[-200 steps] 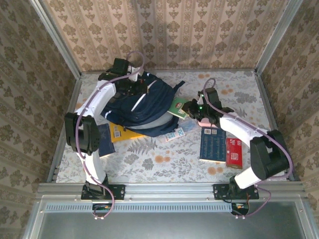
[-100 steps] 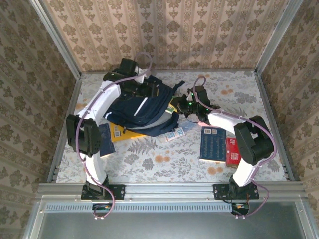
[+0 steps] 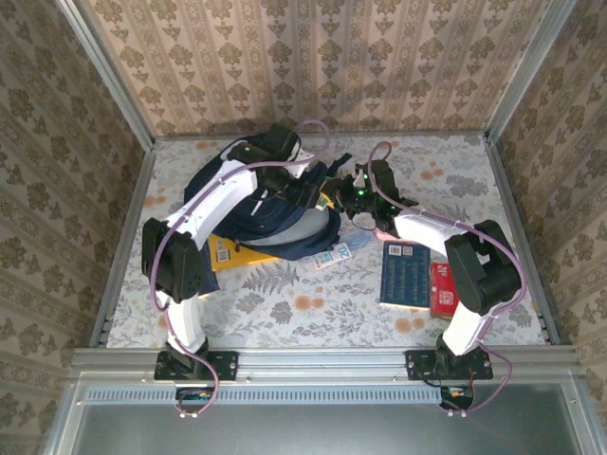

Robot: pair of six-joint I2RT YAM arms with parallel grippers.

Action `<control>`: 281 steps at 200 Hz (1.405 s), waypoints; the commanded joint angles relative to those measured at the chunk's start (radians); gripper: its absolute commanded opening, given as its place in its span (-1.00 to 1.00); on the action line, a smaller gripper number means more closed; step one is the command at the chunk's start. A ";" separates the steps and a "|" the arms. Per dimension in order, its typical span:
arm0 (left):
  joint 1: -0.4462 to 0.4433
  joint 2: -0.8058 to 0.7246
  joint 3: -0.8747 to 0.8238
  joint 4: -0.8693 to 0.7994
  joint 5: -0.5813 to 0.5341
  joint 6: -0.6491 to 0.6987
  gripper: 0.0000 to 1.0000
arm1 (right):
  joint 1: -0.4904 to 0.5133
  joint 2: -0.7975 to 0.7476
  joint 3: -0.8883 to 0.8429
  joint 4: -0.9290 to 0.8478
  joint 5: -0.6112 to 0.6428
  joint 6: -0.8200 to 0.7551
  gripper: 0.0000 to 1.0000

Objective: Pack books, pencil case, and school supplies into a backpack

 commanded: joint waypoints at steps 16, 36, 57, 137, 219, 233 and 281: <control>-0.008 0.048 0.030 -0.029 -0.028 0.028 -0.13 | 0.009 -0.032 0.053 0.111 -0.043 0.012 -1.00; -0.007 0.063 0.027 -0.022 -0.027 0.020 -0.62 | 0.010 -0.032 0.055 0.115 -0.045 0.015 -1.00; -0.004 0.060 0.019 -0.008 -0.027 0.012 -1.00 | 0.013 -0.033 0.056 0.114 -0.045 0.013 -1.00; 0.033 -0.072 0.026 0.001 -0.137 0.030 -1.00 | 0.010 -0.070 0.031 -0.094 0.018 -0.149 -1.00; 0.078 -0.224 0.091 0.024 -0.221 0.063 -1.00 | 0.017 -0.076 0.001 -0.053 -0.014 -0.148 -1.00; 0.086 -0.235 0.113 0.044 -0.208 0.065 -1.00 | 0.027 -0.062 0.019 -0.034 -0.022 -0.130 -1.00; 0.089 -0.195 0.230 0.040 -0.167 0.065 -1.00 | 0.101 0.036 0.163 -0.011 -0.018 -0.079 -1.00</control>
